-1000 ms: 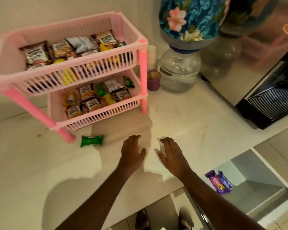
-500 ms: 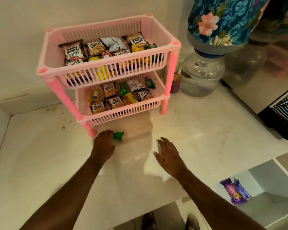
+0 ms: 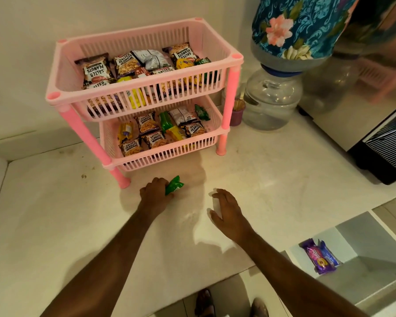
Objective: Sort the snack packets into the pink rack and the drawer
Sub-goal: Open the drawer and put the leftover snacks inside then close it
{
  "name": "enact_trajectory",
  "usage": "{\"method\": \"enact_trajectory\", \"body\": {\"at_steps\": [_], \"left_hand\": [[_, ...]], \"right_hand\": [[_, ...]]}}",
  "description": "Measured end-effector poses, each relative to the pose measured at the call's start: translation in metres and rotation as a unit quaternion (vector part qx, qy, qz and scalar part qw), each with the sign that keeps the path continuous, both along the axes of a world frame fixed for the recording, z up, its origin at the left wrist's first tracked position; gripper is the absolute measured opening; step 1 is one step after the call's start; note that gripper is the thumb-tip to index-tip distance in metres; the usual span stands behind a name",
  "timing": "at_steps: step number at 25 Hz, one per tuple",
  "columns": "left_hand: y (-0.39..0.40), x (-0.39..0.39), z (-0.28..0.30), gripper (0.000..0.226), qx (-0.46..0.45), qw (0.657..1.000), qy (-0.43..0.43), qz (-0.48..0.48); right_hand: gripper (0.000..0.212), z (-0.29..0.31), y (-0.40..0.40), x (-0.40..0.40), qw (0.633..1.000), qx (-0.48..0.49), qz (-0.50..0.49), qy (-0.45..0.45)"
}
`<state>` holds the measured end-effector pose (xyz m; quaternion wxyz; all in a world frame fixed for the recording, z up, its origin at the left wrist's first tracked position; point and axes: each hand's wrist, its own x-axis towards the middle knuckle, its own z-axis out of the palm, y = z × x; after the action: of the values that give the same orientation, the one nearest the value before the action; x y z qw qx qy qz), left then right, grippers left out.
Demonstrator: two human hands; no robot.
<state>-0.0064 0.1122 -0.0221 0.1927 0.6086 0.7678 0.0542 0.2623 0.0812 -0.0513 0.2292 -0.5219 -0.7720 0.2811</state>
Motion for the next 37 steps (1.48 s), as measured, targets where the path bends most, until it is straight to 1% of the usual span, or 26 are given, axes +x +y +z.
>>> {"method": "enact_trajectory", "body": {"at_steps": [2,3,5,6,8,9,11,13,17,20,22,25,27,30,33,37], "left_hand": [[-0.003,0.028,0.005,0.037,-0.004,0.997,-0.072,0.022],[-0.004,0.043,0.006,0.04,-0.018,0.992,-0.124,0.034],[-0.007,0.074,0.006,0.05,-0.052,0.969,-0.238,0.052],[-0.009,0.089,0.006,0.055,-0.059,0.958,-0.274,0.053],[-0.01,0.119,0.006,0.06,-0.057,0.952,-0.297,0.033],[-0.011,0.134,0.006,0.057,-0.056,0.95,-0.306,0.024],[-0.011,0.162,0.006,0.043,-0.057,0.94,-0.336,0.017],[-0.011,0.188,0.009,0.033,-0.063,0.93,-0.362,0.013],[-0.006,0.238,0.009,0.028,-0.079,0.919,-0.386,-0.018],[-0.004,0.279,0.005,0.023,-0.084,0.909,-0.407,-0.039],[-0.003,0.306,-0.002,0.025,-0.06,0.921,-0.382,-0.053],[0.002,0.345,-0.019,0.046,0.015,0.958,-0.26,-0.118],[0.006,0.371,-0.031,0.058,0.039,0.968,-0.176,-0.173],[0.017,0.405,-0.046,0.065,0.057,0.967,-0.086,-0.234],[0.023,0.43,-0.06,0.068,0.087,0.96,-0.032,-0.264],[0.025,0.453,-0.076,0.076,0.081,0.962,0.044,-0.256]], "right_hand": [[0.05,0.005,-0.001,0.002,0.999,-0.027,-0.012,0.02],[0.052,0.008,-0.001,0.004,0.998,-0.047,-0.018,0.029],[0.056,0.013,-0.002,0.011,0.994,-0.094,-0.033,0.05],[0.056,0.016,-0.002,0.014,0.99,-0.116,-0.043,0.063],[0.049,0.02,-0.003,0.028,0.981,-0.147,-0.07,0.104],[0.043,0.022,-0.003,0.037,0.975,-0.158,-0.083,0.132],[0.036,0.022,-0.006,0.058,0.96,-0.182,-0.109,0.183],[0.039,0.023,-0.011,0.081,0.945,-0.206,-0.131,0.216],[0.041,0.023,-0.019,0.133,0.928,-0.22,-0.162,0.254],[0.04,0.019,-0.026,0.176,0.922,-0.208,-0.206,0.254],[0.043,0.014,-0.033,0.208,0.913,-0.209,-0.242,0.252],[0.049,0.01,-0.045,0.256,0.908,-0.208,-0.284,0.229],[0.051,0.007,-0.054,0.288,0.905,-0.201,-0.312,0.209],[0.05,0.002,-0.068,0.329,0.897,-0.209,-0.336,0.195],[0.037,-0.007,-0.079,0.362,0.891,-0.203,-0.359,0.189],[0.043,-0.032,-0.081,0.403,0.888,-0.219,-0.391,0.105]]}}
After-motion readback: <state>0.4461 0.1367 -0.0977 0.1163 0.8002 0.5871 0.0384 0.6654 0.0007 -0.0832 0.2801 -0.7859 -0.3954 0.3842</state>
